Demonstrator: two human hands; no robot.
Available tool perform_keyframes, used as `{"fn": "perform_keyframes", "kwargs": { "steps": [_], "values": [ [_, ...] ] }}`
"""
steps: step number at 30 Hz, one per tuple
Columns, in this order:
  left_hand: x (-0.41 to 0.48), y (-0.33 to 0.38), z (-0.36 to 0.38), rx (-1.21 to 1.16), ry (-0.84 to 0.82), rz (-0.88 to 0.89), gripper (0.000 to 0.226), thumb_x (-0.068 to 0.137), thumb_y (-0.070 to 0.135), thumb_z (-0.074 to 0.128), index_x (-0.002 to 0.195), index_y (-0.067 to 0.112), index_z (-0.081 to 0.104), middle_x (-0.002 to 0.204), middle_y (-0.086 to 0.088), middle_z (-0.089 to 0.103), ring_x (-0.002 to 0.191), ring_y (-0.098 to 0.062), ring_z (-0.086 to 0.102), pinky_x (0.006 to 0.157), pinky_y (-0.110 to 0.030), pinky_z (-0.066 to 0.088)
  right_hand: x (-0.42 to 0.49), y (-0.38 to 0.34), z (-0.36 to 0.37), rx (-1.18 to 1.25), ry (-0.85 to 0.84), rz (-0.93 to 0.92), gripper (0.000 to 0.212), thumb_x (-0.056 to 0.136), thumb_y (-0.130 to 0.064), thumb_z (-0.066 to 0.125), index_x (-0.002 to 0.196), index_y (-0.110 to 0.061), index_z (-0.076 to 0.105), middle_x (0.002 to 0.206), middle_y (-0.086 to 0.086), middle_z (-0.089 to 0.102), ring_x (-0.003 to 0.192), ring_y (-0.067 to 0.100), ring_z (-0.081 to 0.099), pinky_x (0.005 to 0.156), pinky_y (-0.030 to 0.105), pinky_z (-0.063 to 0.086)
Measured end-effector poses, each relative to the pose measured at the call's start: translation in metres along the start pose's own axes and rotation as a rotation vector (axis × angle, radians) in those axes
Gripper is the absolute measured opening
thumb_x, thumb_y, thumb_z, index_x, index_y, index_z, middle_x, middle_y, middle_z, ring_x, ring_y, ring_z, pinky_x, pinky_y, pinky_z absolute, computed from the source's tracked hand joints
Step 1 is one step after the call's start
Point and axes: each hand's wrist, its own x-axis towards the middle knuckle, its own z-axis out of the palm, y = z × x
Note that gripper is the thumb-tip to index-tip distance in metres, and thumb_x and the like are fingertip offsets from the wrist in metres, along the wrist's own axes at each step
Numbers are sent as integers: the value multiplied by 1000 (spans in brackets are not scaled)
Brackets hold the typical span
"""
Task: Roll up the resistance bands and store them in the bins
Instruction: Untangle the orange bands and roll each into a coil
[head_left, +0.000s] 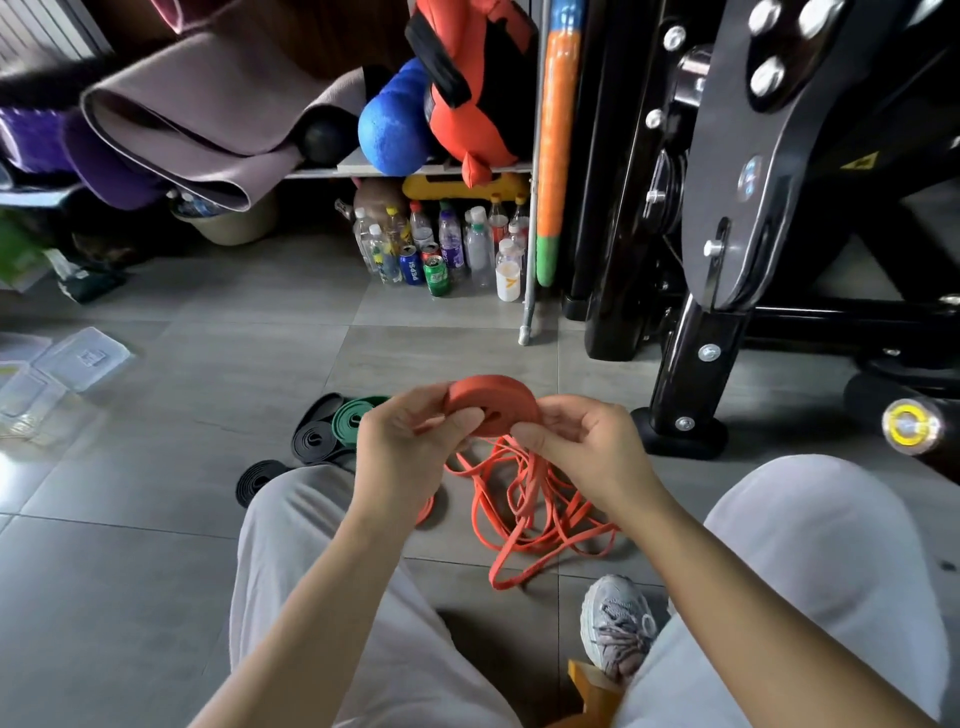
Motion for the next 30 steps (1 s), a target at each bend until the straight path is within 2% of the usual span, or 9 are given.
{"fn": "perform_keyframes", "kwargs": {
  "steps": [4,6,11,14,16,18,23,27,30],
  "values": [
    [-6,-6,11,-473,-95,-228,27,69,15,68,94,8,68,85,-5,74,77,-16,70,65,-23,56,1,-3,3,191,12,-4,16,82,-1,65,88,-16,68,73,-8,73,73,5,67,72,19,55],
    [-6,-9,13,-469,-129,-271,21,73,10,70,94,8,65,87,-7,72,78,-18,69,69,-27,57,2,-3,2,223,27,-1,17,84,1,62,90,-15,67,74,-9,73,73,4,67,75,19,55],
    [7,-7,-3,482,-186,125,46,77,13,73,118,25,55,107,11,59,92,-10,59,78,-28,49,4,2,-2,-284,-94,-86,22,82,-7,69,104,-10,70,87,-6,71,78,1,67,79,21,52],
    [12,7,-10,731,-330,270,29,81,18,67,109,24,66,101,9,65,90,-13,60,81,-30,48,4,0,0,-467,-139,-174,21,83,-14,70,104,-13,71,91,-4,73,84,4,65,80,22,51],
    [15,12,-12,762,-351,283,18,82,18,66,99,25,70,88,15,67,84,-9,61,76,-18,45,4,-3,2,-408,-140,-164,19,83,-11,69,102,-13,71,88,-6,72,83,4,66,80,22,52],
    [18,14,-15,667,-300,259,16,81,16,69,95,23,72,76,23,62,73,2,59,69,-4,40,4,-6,2,-276,-135,-111,19,83,-6,68,101,-12,70,86,-8,72,82,5,68,82,26,54],
    [17,8,-16,316,-150,144,30,81,5,69,78,35,66,67,24,66,69,1,65,71,-16,52,3,-6,-1,-175,-111,-49,15,83,-6,68,97,-11,70,81,8,73,73,29,70,73,46,57],
    [11,2,-8,-7,-68,55,29,82,-5,64,82,23,67,67,12,71,64,-5,68,63,-23,56,6,-3,1,-13,-20,3,17,79,-10,71,87,-25,69,76,-6,74,74,11,70,76,31,56],
    [9,-2,0,-255,-9,-30,13,83,-1,62,93,5,68,78,-7,73,71,-17,69,62,-21,54,6,-5,4,85,10,31,18,79,-8,71,84,-26,68,72,-8,73,66,10,66,71,34,54]
  ]
}}
